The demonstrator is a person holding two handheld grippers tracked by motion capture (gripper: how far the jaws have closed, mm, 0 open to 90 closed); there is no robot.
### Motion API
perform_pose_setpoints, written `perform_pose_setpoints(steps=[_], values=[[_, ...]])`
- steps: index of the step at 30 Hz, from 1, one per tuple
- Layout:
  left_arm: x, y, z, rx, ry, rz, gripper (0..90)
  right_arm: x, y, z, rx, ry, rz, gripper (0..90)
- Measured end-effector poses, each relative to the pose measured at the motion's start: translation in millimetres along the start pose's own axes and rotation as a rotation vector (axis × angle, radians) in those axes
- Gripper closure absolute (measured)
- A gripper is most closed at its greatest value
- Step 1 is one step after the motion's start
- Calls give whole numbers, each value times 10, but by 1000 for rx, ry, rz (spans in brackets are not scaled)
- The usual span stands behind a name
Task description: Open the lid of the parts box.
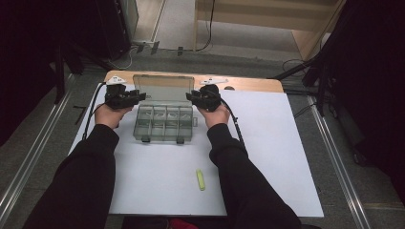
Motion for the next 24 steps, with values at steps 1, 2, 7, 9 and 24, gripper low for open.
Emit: perform_pose_setpoints(steps=[1, 2, 7, 9, 24], values=[[-8, 1, 3, 5, -1, 1, 600, -9, -1, 3, -3, -2, 1, 683], [-13, 6, 6, 10, 0, 2, 600, -17, -6, 6, -4, -2, 4, 683], [-39, 17, 14, 22, -5, -2, 600, -61, -21, 19, -10, -8, 19, 687], [-47, 20, 14, 22, -7, -7, 600, -80, -29, 32, -8, -2, 24, 687], [-155, 58, 42, 35, -10, -32, 600, -175, -92, 83, -28, 22, 49, 713]])
Point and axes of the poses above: each handheld gripper's, and its own axes: x roughly backward along the jaws, z roughly out of its underside, y roughly to its left, the point moved 4 cm from there along -x, roughly forward along the jaws, and after that the axes turned 4 degrees about y, right-handed, at the moved point
